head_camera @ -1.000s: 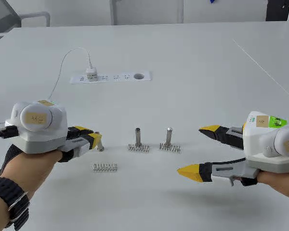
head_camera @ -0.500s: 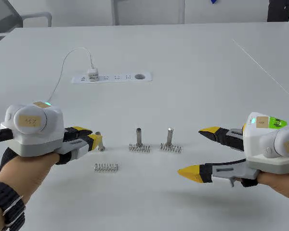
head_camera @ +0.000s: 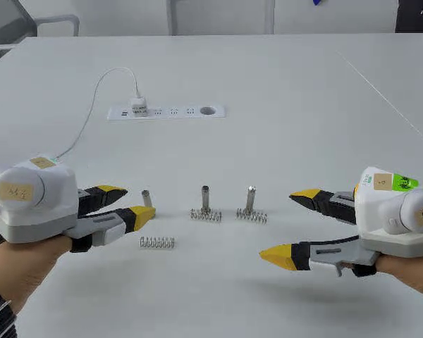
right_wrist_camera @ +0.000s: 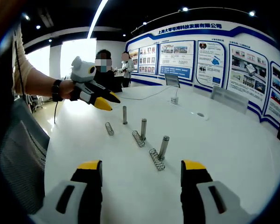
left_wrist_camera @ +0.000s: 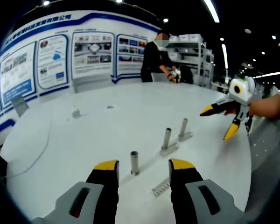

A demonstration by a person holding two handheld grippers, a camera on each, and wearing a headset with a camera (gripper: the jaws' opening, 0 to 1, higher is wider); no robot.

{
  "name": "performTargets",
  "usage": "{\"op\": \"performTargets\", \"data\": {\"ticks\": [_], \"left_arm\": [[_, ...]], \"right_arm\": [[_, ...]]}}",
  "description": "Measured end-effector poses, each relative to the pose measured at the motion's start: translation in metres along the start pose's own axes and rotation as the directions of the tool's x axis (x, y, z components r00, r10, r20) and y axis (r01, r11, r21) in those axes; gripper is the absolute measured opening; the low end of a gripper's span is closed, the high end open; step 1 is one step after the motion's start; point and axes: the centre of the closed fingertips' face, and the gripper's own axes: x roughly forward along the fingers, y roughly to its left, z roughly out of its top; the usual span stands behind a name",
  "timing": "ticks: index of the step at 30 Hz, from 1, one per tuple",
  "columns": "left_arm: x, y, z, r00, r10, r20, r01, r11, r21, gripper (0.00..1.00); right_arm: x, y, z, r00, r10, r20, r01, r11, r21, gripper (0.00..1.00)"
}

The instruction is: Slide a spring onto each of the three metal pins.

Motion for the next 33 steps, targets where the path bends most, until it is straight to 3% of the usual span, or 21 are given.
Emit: {"op": "performTargets", "data": {"ticks": [4, 15, 33], "left_arm": [[-0.003, -0.010, -0.001, 0.9987, -0.049, 0.013, 0.049, 0.999, 0.004, 0.53], [-0.014, -0.019, -0.010, 0.9956, -0.092, 0.019, 0.091, 0.996, 0.005, 0.69], [-0.027, -0.033, -0.035, 0.9925, -0.120, -0.023, 0.121, 0.993, 0.015, 0.77]], "right_arm": [[0.000, 0.000, 0.000, 1.0000, 0.002, -0.001, -0.002, 1.000, 0.001, 0.69], [0.001, 0.003, -0.001, 0.9999, 0.009, -0.004, -0.009, 1.000, 0.003, 0.68], [0.005, 0.011, -0.003, 0.9992, 0.035, -0.018, -0.035, 0.999, -0.004, 0.67]]}}
